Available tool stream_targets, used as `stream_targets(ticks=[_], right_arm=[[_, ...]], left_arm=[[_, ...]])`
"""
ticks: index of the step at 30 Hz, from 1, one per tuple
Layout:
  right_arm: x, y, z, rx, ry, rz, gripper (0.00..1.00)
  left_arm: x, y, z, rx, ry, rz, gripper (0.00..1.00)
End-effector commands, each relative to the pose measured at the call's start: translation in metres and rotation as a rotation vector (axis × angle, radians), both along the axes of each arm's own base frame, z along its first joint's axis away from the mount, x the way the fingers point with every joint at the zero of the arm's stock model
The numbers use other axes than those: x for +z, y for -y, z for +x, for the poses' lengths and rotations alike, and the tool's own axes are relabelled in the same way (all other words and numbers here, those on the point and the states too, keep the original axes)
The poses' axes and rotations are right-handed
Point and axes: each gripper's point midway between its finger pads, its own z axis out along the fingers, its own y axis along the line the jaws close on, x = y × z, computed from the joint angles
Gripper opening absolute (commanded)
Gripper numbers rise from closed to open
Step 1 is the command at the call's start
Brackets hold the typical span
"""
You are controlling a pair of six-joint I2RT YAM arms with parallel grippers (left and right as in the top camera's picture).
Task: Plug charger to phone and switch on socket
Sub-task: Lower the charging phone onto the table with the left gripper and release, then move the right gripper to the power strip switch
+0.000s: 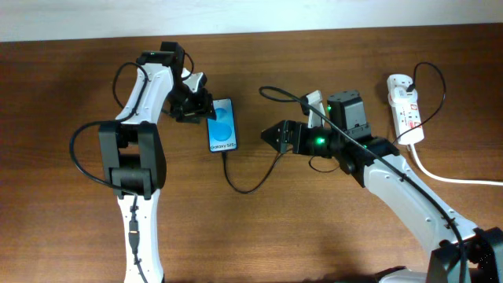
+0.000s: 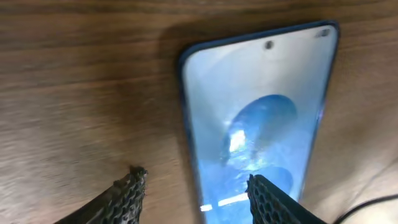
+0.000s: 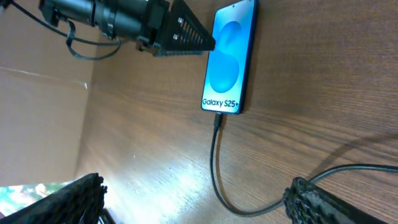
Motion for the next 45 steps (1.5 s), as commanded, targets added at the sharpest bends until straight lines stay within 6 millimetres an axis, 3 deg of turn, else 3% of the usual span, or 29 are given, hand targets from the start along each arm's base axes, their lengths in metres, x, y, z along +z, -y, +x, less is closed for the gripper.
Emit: stream_targets(ticks=[1,4,6,9,11,13,14,16,17,18,20,21,22,24,27,32,34,38,40,41,45], right_arm=[[0.006,0.001,0.001,0.004,0.030,-0.013,0.96],[0.006,0.001,0.001,0.005,0.030,-0.013,0.96],[0.006,0.001,0.001,0.005,0.030,-0.013,0.96],[0.010,0.002,-0.001,0.014,0.046,-0.019,0.86],[0.021,0.007,-0.005,0.005,0.081,-0.034,0.85],[0.028,0.022,-0.007,-0.046,0.086,-0.084,0.85],[0.034,0.041,-0.009,-0.091,0.078,-0.162,0.85],[0.054,0.078,-0.014,-0.171,0.052,-0.293,0.85],[0.075,0.102,-0.013,-0.233,0.055,-0.350,0.85],[0.087,0.114,-0.013,-0.256,0.067,-0.369,0.85],[0.138,0.171,-0.016,-0.376,0.109,-0.414,0.86],[0.147,0.193,-0.018,-0.439,0.100,-0.426,0.86],[0.152,0.210,-0.021,-0.489,0.089,-0.432,0.86],[0.159,0.274,-0.029,-0.684,0.054,-0.445,0.89],[0.158,0.321,-0.042,-0.807,0.034,-0.484,0.92],[0.155,0.358,-0.050,-0.899,0.014,-0.532,0.93],[0.150,0.395,-0.048,-0.985,0.006,-0.535,0.93],[0.122,0.467,-0.004,-1.042,0.048,-0.489,0.93],[0.091,0.487,0.017,-1.045,0.021,-0.474,0.93],[0.055,0.499,0.031,-1.043,-0.038,-0.440,0.93],[-0.020,0.501,0.056,-0.968,-0.131,-0.332,0.93]], left_arm=[[0.017,-0.027,0.008,0.019,0.044,0.143,0.58],[0.106,-0.027,0.023,0.033,0.241,0.132,0.58],[0.188,-0.027,0.015,0.046,0.411,0.110,0.58],[0.255,-0.027,-0.004,0.054,0.548,0.089,0.58],[0.287,-0.028,-0.020,0.058,0.607,0.083,0.58],[0.307,-0.029,-0.030,0.061,0.651,0.078,0.59],[0.316,-0.030,-0.034,0.063,0.673,0.076,0.60],[0.319,-0.031,-0.035,0.065,0.681,0.079,0.66],[0.318,-0.031,-0.034,0.065,0.681,0.079,0.77],[0.318,-0.031,-0.034,0.065,0.680,0.079,0.81],[0.317,-0.031,-0.036,0.065,0.674,0.080,0.90],[0.317,-0.031,-0.037,0.064,0.669,0.080,0.92],[0.316,-0.031,-0.037,0.064,0.666,0.081,0.94],[0.316,-0.031,-0.038,0.063,0.663,0.080,1.00],[0.315,-0.031,-0.039,0.062,0.657,0.081,1.00],[0.315,-0.031,-0.039,0.062,0.655,0.081,0.99],[0.314,-0.031,-0.039,0.062,0.655,0.081,0.99],[0.315,-0.031,-0.039,0.062,0.655,0.081,0.99],[0.315,-0.031,-0.039,0.062,0.655,0.081,0.99],[0.315,-0.031,-0.039,0.062,0.655,0.081,0.99],[0.314,-0.031,-0.039,0.062,0.655,0.081,0.99]])
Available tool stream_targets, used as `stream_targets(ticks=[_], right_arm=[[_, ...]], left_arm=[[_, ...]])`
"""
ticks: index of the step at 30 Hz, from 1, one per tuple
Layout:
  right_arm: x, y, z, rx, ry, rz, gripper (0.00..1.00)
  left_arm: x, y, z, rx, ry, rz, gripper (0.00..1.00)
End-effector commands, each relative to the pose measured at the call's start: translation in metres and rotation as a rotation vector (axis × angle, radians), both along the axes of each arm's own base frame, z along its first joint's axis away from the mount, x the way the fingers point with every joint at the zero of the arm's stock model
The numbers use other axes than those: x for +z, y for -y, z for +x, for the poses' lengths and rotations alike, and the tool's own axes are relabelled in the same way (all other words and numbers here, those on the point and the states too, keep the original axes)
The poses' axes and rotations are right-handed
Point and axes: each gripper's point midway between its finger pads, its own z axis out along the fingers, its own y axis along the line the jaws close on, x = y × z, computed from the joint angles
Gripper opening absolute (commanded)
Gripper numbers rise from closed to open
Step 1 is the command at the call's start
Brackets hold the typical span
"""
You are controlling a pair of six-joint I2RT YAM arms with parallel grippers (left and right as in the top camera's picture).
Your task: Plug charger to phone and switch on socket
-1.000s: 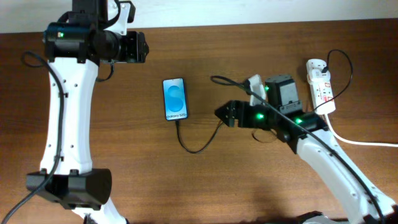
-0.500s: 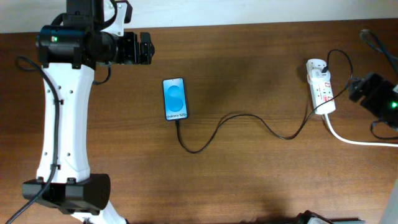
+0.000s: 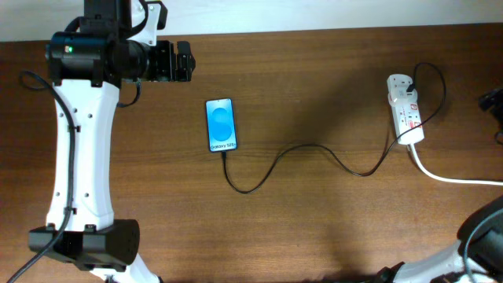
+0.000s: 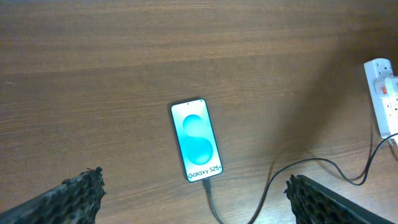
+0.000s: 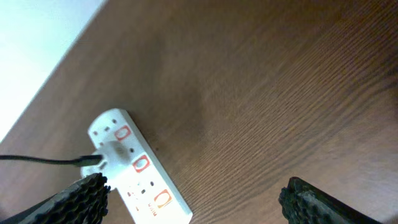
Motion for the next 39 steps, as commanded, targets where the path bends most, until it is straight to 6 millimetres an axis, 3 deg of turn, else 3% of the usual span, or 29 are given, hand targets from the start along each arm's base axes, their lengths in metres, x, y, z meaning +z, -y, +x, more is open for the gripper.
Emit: stream_targets(ticks=[1,6,11,20,35,39], right_arm=[[-0.031,-0.005,0.017,0.042,0.006,0.078,0.93],[-0.088,-0.031,0.036,0.126,-0.074,0.127,0.93],[-0.114,-0.052,0.054,0.172,-0.120,0.100,0.93],[-0.116,-0.076,0.066,0.224,-0.130,0.097,0.93],[-0.129,-0.066,0.057,0.197,-0.207,0.024,0.92],[-0.145,-0.079,0.070,0.241,-0.208,0.010,0.92]], left_arm=[[0.012,-0.004,-0.003,0.006,0.033,0.006,0.99],[0.012,-0.004,-0.003,0.006,0.033,0.006,0.99],[0.012,-0.004,-0.003,0.006,0.033,0.006,0.99],[0.012,-0.004,-0.003,0.006,0.033,0.006,0.99],[0.012,-0.004,-0.003,0.006,0.033,0.006,0.99],[0.012,-0.004,-0.003,0.006,0.033,0.006,0.99]])
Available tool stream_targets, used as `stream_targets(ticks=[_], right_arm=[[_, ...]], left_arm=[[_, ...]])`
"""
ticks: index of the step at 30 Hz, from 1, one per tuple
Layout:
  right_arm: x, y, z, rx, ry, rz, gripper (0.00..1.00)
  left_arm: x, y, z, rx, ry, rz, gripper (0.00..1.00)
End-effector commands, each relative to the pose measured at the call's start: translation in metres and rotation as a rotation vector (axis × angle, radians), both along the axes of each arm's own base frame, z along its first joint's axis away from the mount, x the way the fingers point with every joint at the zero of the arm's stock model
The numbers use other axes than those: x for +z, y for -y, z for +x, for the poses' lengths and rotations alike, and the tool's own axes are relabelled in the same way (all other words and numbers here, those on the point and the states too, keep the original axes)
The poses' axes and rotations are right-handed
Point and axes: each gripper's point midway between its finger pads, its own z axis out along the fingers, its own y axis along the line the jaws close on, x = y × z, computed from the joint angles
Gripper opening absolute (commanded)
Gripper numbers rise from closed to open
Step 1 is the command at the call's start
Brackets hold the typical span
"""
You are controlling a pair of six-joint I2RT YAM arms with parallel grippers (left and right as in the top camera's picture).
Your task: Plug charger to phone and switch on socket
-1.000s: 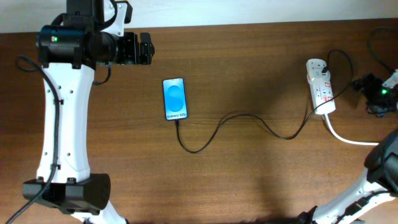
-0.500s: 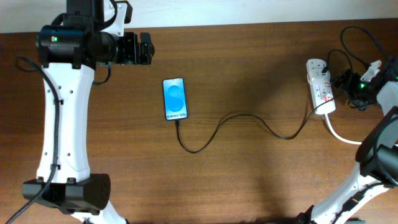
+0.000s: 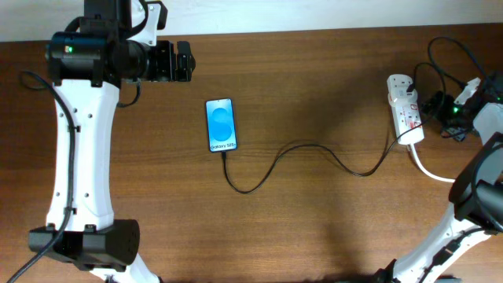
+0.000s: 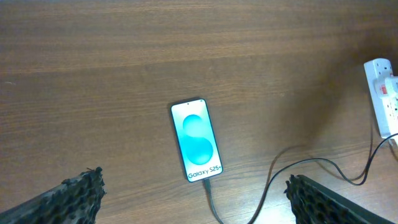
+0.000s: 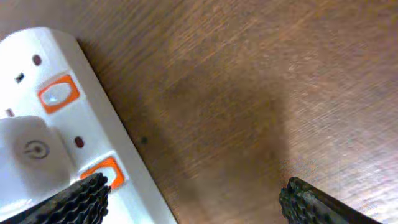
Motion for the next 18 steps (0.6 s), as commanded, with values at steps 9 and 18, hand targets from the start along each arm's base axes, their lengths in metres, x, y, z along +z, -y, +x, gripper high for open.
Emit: stream_targets(ticks=[9,18], right_arm=[[-0.031,-0.026,0.002,0.070,-0.081,-0.001,0.92],[-0.035,-0.039,-0.006,0.102,-0.127,0.019,0.93]], left_arm=[[0.011,-0.004,-0.003,0.006,0.032,0.005,0.99],[0.011,-0.004,-0.003,0.006,0.032,0.005,0.99]])
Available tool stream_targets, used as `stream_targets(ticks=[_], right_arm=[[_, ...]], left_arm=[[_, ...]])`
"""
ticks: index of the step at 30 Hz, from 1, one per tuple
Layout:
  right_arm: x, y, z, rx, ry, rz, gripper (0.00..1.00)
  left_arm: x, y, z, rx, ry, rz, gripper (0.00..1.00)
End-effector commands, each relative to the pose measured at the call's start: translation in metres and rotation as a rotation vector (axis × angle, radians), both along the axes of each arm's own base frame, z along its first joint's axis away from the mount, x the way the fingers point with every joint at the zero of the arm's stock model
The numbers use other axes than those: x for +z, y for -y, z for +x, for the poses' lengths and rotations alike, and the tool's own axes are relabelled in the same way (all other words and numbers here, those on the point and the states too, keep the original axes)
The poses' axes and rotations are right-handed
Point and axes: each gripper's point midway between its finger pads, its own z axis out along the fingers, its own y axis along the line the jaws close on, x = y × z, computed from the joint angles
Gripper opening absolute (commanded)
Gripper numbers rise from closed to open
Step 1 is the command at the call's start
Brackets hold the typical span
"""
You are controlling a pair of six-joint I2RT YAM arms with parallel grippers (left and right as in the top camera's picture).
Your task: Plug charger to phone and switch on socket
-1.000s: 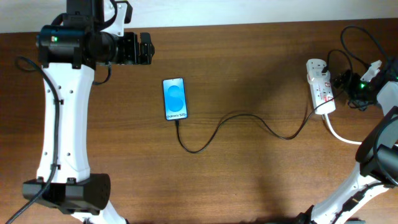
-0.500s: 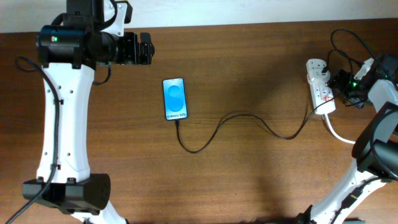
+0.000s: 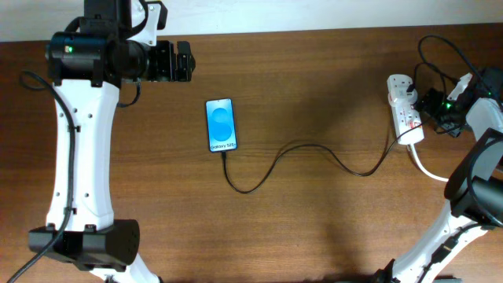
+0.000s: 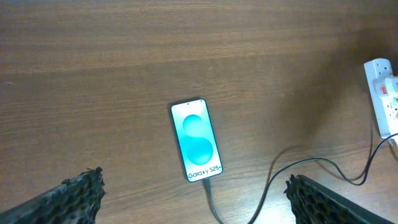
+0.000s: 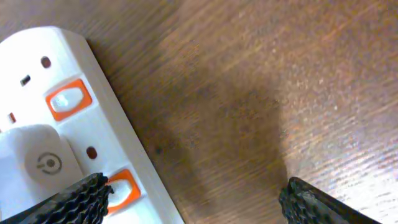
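The phone point(image 3: 221, 124) lies screen up and lit on the wooden table, also seen from high up in the left wrist view as the phone point(image 4: 198, 140). A black charger cable point(image 3: 314, 148) runs from its lower end to the white power strip point(image 3: 402, 118). The charger plug point(image 5: 37, 163) sits in the strip between two orange switches point(image 5: 67, 99). My right gripper point(image 5: 196, 202) is open right at the strip's edge, one finger point(image 5: 84, 198) beside the lower orange switch point(image 5: 122, 186). My left gripper point(image 4: 199, 205) is open, high above the phone.
A thick white mains cord point(image 3: 448, 174) leaves the strip toward the right table edge. Thin black wires point(image 3: 440, 47) loop around my right arm. The left arm point(image 3: 78, 157) stands along the table's left side.
My right gripper has moved a little closer to the power strip, so its finger now sits by the lower orange switch. The left arm, phone and cable are unchanged.
First my left gripper was at the phone's top end and my right gripper hung open over the cable, which was in the phone. Then the left arm was raised high and the right was over the strip. The right gripper then came down beside the strip.
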Motion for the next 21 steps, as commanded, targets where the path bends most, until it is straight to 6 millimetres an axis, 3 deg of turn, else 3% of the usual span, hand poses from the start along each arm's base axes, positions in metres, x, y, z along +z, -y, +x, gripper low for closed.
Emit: stream_targets(ticks=[1,8,9,12,14,17,19,21], right_arm=[[-0.032,-0.032,-0.012,0.082,-0.096,0.043,0.93],[-0.032,-0.034,-0.013,0.085,-0.106,0.050,0.95],[-0.028,-0.028,-0.012,0.070,-0.096,0.046,0.99],[-0.006,0.009,-0.016,-0.034,-0.068,0.048,0.99],[0.023,0.040,-0.026,-0.097,-0.046,0.045,0.99],[0.098,0.071,-0.048,-0.172,0.031,0.024,0.99],[0.137,0.076,-0.057,-0.188,0.083,-0.015,0.99],[0.194,0.067,-0.068,-0.186,0.168,-0.077,0.99]], left_arm=[[0.011,-0.004,-0.003,0.006,0.032,0.005,0.99],[0.011,-0.004,-0.003,0.006,0.032,0.005,0.99],[0.011,-0.004,-0.003,0.006,0.032,0.005,0.99],[0.011,-0.004,-0.003,0.006,0.032,0.005,0.99],[0.011,-0.004,-0.003,0.006,0.032,0.005,0.99],[0.011,-0.004,-0.003,0.006,0.032,0.005,1.00],[0.011,-0.004,-0.003,0.006,0.032,0.005,0.99],[0.011,-0.004,-0.003,0.006,0.032,0.005,0.99]])
